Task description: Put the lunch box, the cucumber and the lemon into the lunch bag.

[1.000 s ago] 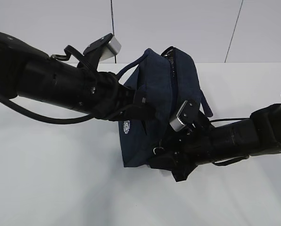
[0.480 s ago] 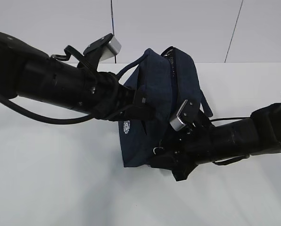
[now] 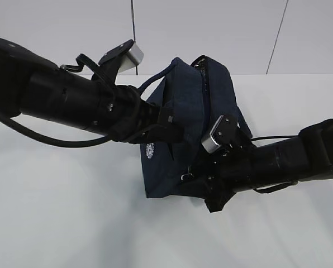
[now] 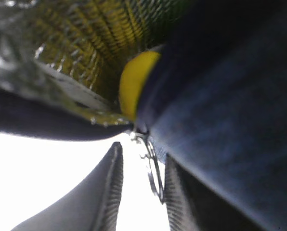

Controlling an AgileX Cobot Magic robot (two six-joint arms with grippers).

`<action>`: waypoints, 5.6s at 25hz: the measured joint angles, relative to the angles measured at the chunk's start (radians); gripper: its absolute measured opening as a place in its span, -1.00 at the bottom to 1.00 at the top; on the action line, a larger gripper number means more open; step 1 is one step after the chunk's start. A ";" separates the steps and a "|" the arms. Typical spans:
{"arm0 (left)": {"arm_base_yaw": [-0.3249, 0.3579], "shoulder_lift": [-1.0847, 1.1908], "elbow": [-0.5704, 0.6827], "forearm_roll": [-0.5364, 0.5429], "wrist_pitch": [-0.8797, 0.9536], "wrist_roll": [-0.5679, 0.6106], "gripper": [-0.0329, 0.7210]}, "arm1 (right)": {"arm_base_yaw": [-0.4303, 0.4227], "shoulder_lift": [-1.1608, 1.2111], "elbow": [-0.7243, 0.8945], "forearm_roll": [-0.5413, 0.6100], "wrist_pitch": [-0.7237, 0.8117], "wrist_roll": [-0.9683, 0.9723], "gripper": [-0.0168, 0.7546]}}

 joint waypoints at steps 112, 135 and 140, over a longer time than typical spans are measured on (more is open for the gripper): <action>0.000 -0.004 0.030 -0.035 -0.081 0.000 -0.93 | 0.000 -0.242 -0.702 -1.150 0.389 1.749 -0.96; 0.000 -0.058 0.046 -0.030 -0.130 0.000 -0.93 | 0.000 -0.076 -0.914 -1.107 0.299 1.776 -0.96; 0.000 -0.058 0.046 -0.029 -0.130 0.000 -0.93 | 0.000 0.014 -1.029 -1.107 0.299 1.784 -0.96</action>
